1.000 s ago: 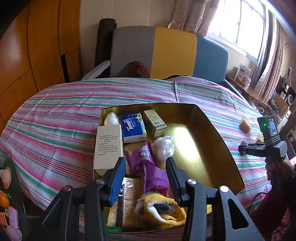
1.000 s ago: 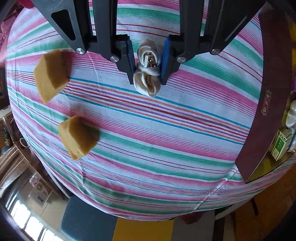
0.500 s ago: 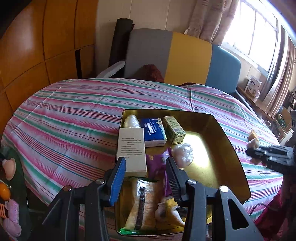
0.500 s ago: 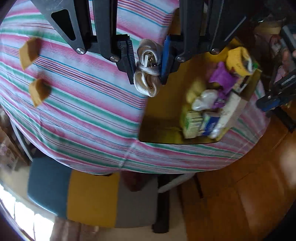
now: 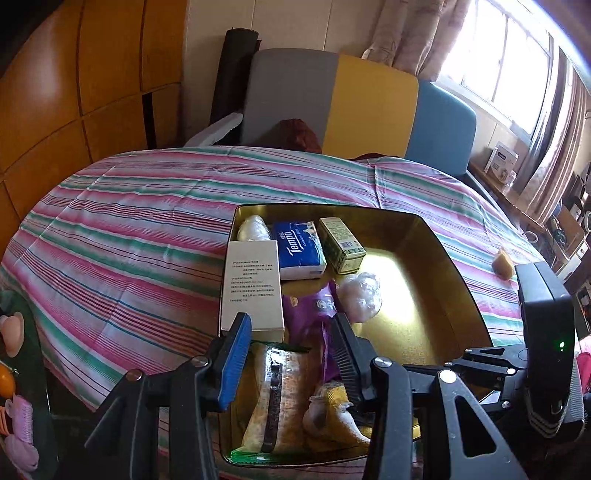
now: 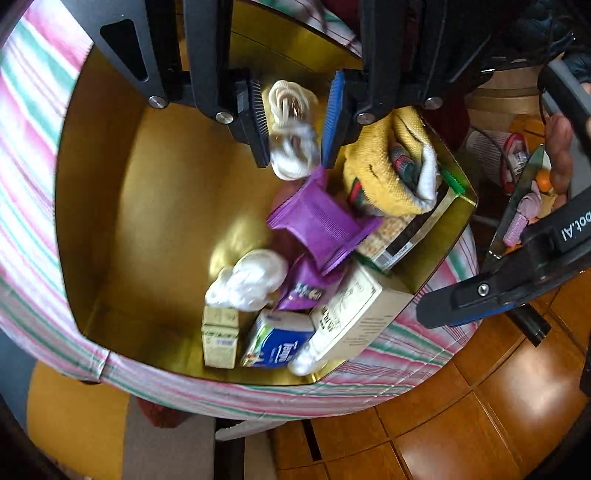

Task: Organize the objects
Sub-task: 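Carry the white cord over the gold tray and open the right gripper, then move the right gripper back to the yellow sponges and grasp one, then grasp the other yellow sponge with the left gripper while the right holds its sponge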

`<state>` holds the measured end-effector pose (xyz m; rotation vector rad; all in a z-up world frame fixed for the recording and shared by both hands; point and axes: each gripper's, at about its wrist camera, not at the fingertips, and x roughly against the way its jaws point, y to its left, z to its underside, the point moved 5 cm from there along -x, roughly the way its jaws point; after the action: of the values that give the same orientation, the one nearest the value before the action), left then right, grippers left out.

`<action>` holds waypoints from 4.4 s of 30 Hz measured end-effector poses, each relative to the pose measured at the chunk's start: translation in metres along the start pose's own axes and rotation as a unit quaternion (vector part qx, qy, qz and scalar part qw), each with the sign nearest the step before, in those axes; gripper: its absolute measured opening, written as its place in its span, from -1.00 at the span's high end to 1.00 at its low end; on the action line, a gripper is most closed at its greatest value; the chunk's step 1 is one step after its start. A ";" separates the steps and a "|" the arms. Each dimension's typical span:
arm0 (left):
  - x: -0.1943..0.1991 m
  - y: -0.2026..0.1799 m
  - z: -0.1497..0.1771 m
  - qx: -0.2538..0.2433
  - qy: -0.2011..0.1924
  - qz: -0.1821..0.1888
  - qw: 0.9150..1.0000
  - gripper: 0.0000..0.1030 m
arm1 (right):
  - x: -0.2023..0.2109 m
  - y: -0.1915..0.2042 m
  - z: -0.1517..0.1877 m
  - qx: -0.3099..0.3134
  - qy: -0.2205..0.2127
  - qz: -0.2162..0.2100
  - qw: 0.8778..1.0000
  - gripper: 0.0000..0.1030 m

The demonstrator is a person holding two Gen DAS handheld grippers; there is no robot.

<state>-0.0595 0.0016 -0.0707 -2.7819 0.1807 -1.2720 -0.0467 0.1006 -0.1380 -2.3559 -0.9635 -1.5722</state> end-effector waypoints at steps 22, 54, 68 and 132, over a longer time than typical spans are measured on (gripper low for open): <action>0.007 -0.018 -0.001 -0.023 -0.007 -0.004 1.000 0.12 | 0.034 -0.017 -0.007 -0.020 -0.053 0.027 0.998 -0.09; -0.004 -0.083 -0.006 -0.092 0.007 0.023 0.995 0.13 | 0.160 -0.203 0.025 -0.225 -0.146 0.173 0.948 -0.68; -0.015 -0.138 -0.012 -0.137 0.020 0.058 0.989 0.13 | 0.237 -0.371 0.110 -0.461 -0.222 0.282 0.811 -0.79; -0.230 -0.478 -0.045 -0.327 0.147 0.208 0.910 -0.18 | 0.202 -0.409 0.136 -0.506 -0.157 0.257 0.808 -0.22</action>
<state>-0.2069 0.5062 -0.1561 -2.7321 1.3699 -1.7283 -0.1304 0.5685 -0.1118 -3.1618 0.7387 -1.6732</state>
